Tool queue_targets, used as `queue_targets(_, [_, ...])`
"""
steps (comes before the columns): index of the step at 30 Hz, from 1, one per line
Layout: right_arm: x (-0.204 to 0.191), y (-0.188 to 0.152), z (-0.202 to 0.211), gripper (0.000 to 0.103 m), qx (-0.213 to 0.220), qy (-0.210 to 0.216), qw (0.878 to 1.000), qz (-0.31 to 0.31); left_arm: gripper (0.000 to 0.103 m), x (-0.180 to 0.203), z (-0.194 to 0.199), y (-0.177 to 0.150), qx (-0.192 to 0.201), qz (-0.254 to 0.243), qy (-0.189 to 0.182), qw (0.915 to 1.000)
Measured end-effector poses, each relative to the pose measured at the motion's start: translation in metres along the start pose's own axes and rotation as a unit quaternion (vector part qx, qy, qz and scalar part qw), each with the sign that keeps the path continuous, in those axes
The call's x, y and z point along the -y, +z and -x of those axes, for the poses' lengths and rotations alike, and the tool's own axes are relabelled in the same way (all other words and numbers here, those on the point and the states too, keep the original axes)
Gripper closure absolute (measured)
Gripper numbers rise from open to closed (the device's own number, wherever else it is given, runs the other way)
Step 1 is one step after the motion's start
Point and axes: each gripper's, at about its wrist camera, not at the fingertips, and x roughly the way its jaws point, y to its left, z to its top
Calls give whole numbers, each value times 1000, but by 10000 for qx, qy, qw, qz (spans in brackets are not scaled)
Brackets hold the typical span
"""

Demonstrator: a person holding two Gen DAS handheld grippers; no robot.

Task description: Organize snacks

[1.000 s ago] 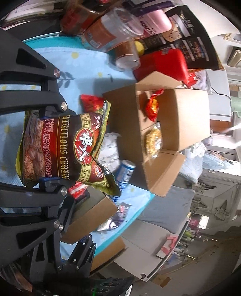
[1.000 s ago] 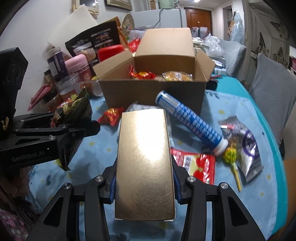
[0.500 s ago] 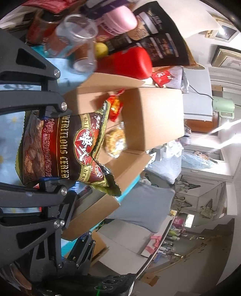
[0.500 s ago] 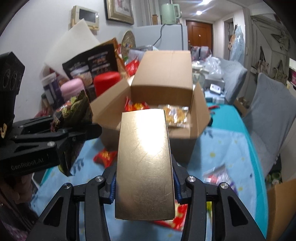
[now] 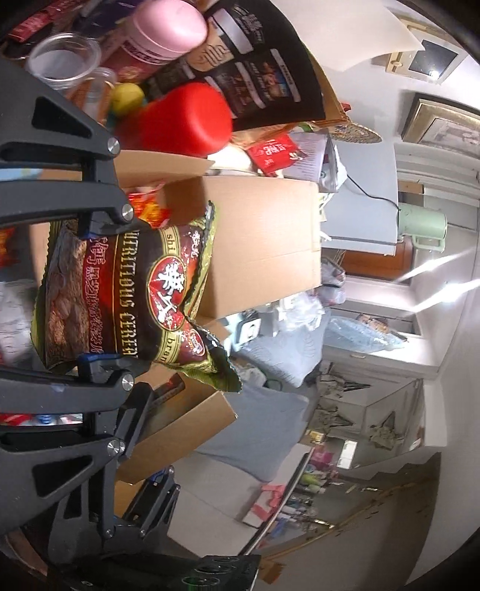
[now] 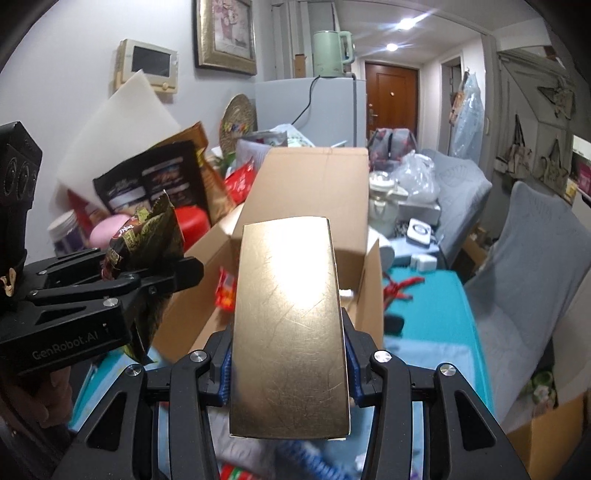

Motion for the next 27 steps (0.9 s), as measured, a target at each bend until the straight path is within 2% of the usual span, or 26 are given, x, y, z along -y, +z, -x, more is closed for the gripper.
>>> queue_targets(8, [13,36,-47,58,-54,-42,10000,55,63,-15,-45,30,32,33,182,9998])
queue_targets(12, [19,44,-74,58,-185,-44,9998,38,63,-25,-68,37,-14,47,300,9995])
queue_targets(19, [28,44,-119,58,-533,-117,9984,-155,63,-39,-110,32,-432,201,295,9984])
queue_targets(25, [31,33,-152,58,-1027,-173,9946,-43,63,-44,-135,17,-784,225,555,9951])
queue_targets(27, [31,29,-157,58,-1131,-309,9931,-1,63,-46,-144,13,-913,289,585,9937])
